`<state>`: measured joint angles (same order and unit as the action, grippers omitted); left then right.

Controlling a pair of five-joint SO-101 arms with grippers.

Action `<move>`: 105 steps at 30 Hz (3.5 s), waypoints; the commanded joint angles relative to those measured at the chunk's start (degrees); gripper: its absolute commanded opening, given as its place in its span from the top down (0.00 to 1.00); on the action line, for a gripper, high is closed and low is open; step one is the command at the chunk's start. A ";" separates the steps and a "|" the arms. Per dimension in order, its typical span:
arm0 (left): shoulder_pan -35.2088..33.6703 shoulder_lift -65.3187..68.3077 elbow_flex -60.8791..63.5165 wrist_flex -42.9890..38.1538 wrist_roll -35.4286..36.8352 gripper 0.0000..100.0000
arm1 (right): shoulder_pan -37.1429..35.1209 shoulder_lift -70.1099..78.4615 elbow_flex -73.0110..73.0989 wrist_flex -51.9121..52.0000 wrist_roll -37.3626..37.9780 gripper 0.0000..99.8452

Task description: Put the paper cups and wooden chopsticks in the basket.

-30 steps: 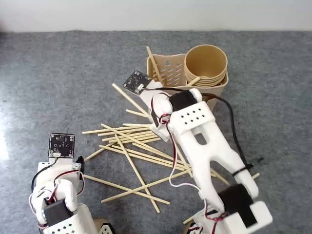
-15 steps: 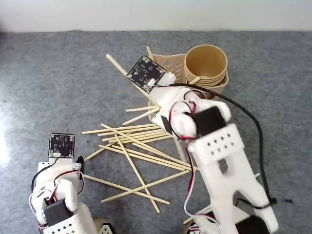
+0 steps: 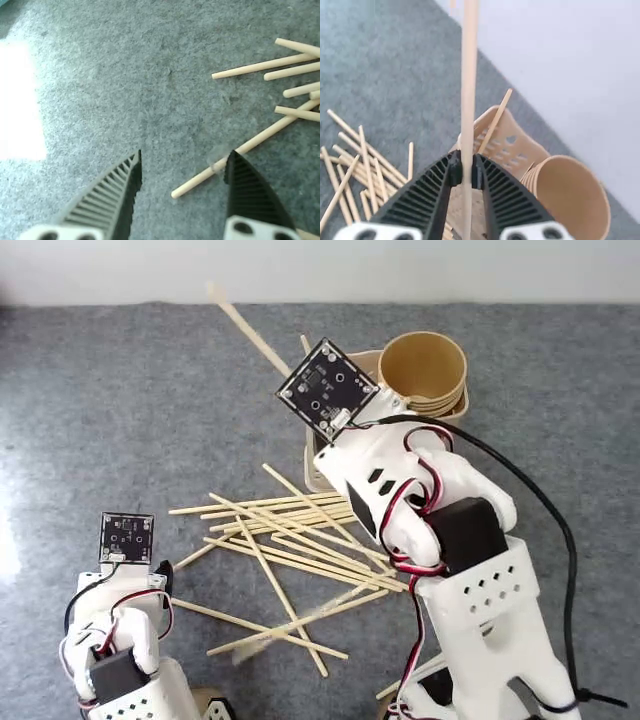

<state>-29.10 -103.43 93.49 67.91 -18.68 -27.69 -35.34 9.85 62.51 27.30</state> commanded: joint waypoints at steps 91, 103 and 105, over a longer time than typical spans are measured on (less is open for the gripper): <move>0.00 -0.79 -0.22 -1.23 0.44 0.75 | -6.55 22.55 11.87 8.92 -18.11 0.83; 0.00 -0.79 -0.22 -1.23 0.44 0.75 | -10.24 39.25 11.78 -1.01 -10.20 0.82; 0.00 -0.79 -0.22 -1.23 0.44 0.75 | -10.51 40.92 11.78 -2.33 -10.20 0.82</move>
<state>-29.10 -103.43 93.49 67.91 -18.68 -37.54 4.92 22.15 62.07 16.40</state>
